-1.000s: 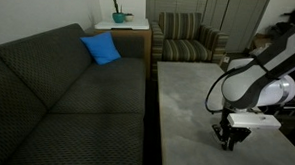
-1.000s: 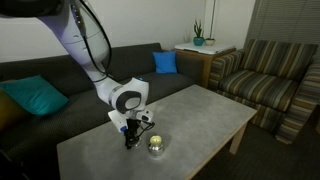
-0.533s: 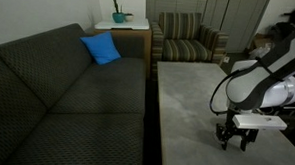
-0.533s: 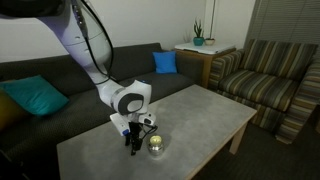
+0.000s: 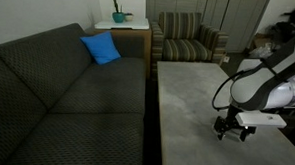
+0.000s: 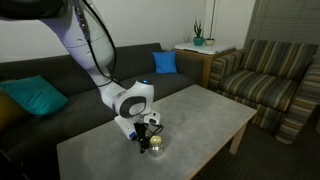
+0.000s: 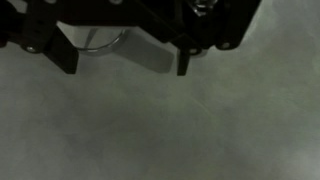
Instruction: Use the silver lid to cover the silver tin
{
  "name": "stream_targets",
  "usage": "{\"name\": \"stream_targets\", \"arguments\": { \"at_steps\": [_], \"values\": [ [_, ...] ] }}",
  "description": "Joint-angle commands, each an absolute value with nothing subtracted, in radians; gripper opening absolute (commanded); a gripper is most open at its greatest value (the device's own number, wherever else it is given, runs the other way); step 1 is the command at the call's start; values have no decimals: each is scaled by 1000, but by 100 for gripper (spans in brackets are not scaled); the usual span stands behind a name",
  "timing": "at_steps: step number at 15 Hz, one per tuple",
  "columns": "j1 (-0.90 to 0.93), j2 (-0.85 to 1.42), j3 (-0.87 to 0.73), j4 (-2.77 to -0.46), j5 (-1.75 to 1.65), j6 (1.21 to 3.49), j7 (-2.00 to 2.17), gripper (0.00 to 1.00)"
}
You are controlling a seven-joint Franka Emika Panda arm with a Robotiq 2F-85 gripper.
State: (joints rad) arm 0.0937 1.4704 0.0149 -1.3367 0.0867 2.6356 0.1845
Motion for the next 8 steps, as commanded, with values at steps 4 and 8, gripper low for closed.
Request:
{"name": "stream_targets", "arguments": {
  "at_steps": [4, 8],
  "values": [
    [99, 1470, 39, -1317, 69, 2649, 113, 100],
    [109, 1470, 29, -1299, 66, 2642, 122, 100]
  ]
}}
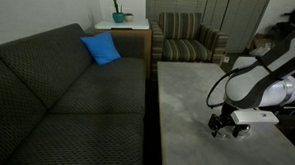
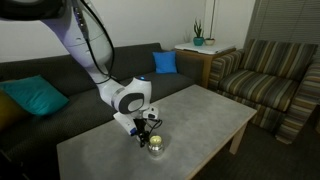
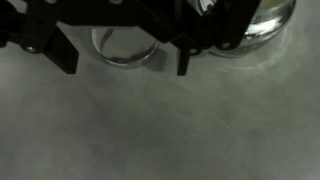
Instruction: Use the silver lid to cover the silver tin
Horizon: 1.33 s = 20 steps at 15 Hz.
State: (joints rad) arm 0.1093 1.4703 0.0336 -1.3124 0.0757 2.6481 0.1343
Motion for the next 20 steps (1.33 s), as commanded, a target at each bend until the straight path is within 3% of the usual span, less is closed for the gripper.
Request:
{"name": "stream_targets", "arguments": {
  "at_steps": [1, 14, 20],
  "values": [
    [111, 1470, 24, -1293, 65, 2637, 126, 100],
    [115, 1470, 17, -1175, 39, 2367, 102, 100],
    [122, 1470, 27, -1204, 45, 2474, 123, 100]
  ]
}}
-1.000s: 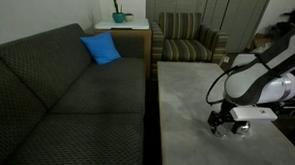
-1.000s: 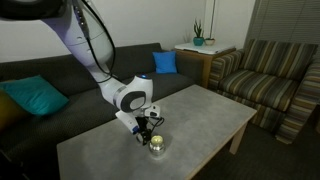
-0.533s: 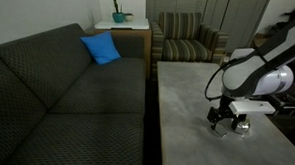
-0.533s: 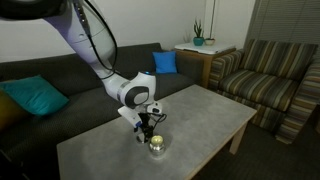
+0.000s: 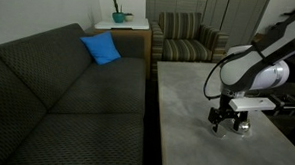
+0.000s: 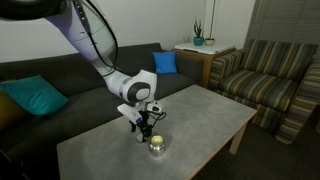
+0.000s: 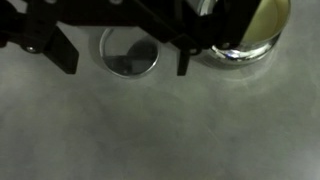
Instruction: Use the silver lid to cover the silver tin
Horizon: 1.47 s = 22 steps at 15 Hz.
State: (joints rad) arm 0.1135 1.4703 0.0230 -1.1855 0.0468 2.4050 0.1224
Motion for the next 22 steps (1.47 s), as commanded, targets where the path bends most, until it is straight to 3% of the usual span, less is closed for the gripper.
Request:
{"name": "stream_targets", "arguments": {
  "at_steps": [1, 10, 22],
  "values": [
    [123, 1471, 31, -1210, 48, 2509, 122, 100],
    [114, 1476, 56, -1352, 114, 2877, 174, 100],
    [-38, 1469, 206, -1450, 137, 2918, 53, 100]
  ]
}}
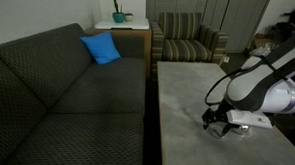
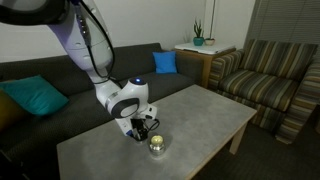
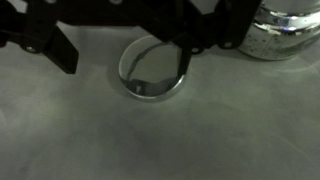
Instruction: Use the silver lid to cover the silver tin
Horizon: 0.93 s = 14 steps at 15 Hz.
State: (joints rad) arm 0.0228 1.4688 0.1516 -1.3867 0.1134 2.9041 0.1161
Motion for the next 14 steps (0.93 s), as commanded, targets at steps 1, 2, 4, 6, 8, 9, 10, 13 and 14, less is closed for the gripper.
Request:
{"name": "stream_targets", "arguments": {
  "at_steps": [1, 2, 4, 6, 8, 9, 10, 13, 14],
  "values": [
    [-52, 1467, 216, -1461, 141, 2918, 46, 100],
    [-60, 1465, 219, -1474, 146, 2918, 48, 100],
    [-62, 1525, 219, -1407, 151, 2893, 62, 100],
    [-59, 1526, 212, -1410, 164, 2897, 77, 100],
    [-55, 1527, 211, -1408, 174, 2910, 77, 100],
    [-50, 1527, 206, -1404, 177, 2907, 85, 100],
    [-44, 1527, 200, -1401, 179, 2900, 92, 100],
    [-43, 1528, 194, -1406, 183, 2883, 103, 100],
    [-42, 1529, 192, -1404, 184, 2874, 108, 100]
  ]
}}
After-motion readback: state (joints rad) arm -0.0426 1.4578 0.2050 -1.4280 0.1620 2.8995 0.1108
